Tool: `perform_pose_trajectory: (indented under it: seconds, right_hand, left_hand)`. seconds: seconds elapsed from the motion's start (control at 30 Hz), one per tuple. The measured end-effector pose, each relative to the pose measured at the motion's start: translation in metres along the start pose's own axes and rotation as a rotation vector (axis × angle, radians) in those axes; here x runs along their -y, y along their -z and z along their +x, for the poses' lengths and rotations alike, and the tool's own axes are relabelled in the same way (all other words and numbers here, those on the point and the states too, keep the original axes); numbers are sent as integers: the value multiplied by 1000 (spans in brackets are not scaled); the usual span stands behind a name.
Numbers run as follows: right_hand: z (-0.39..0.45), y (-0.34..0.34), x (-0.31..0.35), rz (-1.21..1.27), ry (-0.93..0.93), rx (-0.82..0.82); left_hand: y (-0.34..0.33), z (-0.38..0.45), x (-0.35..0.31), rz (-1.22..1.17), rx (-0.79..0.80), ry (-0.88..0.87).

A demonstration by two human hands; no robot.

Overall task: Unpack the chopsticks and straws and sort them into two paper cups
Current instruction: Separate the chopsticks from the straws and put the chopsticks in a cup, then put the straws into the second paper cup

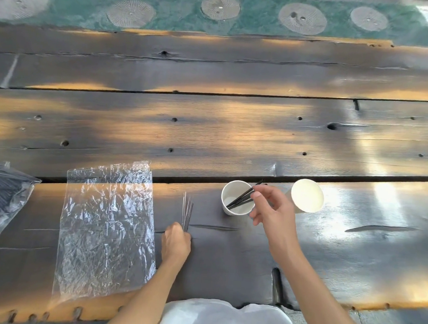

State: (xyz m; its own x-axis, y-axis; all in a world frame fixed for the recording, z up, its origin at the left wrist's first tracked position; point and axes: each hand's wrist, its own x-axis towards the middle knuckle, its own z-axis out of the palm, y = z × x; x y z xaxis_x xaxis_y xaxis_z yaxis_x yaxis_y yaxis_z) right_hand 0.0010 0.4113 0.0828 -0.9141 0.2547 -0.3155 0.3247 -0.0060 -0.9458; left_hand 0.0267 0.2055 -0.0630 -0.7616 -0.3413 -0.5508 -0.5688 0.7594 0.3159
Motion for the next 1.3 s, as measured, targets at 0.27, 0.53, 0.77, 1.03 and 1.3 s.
perform_pose_trajectory:
  seconds: [0.27, 0.53, 0.77, 1.03, 1.3]
  right_hand:
    - [-4, -27, -7, -206, -96, 266]
    - [-7, -50, 4, -159, -189, 586]
    - [-6, -44, 28, -14, -91, 495]
    - [-17, -35, 29, 66, -70, 483]
    - [-19, -21, 33, 150, -120, 494]
  left_hand:
    - [32, -12, 2, -514, 90, -47]
    - [86, -88, -25, -900, 456, -420]
    - [93, -108, -20, -925, 516, -413]
    - [92, -118, -29, -1315, 444, -147]
    - [92, -115, -41, -1300, 373, -186]
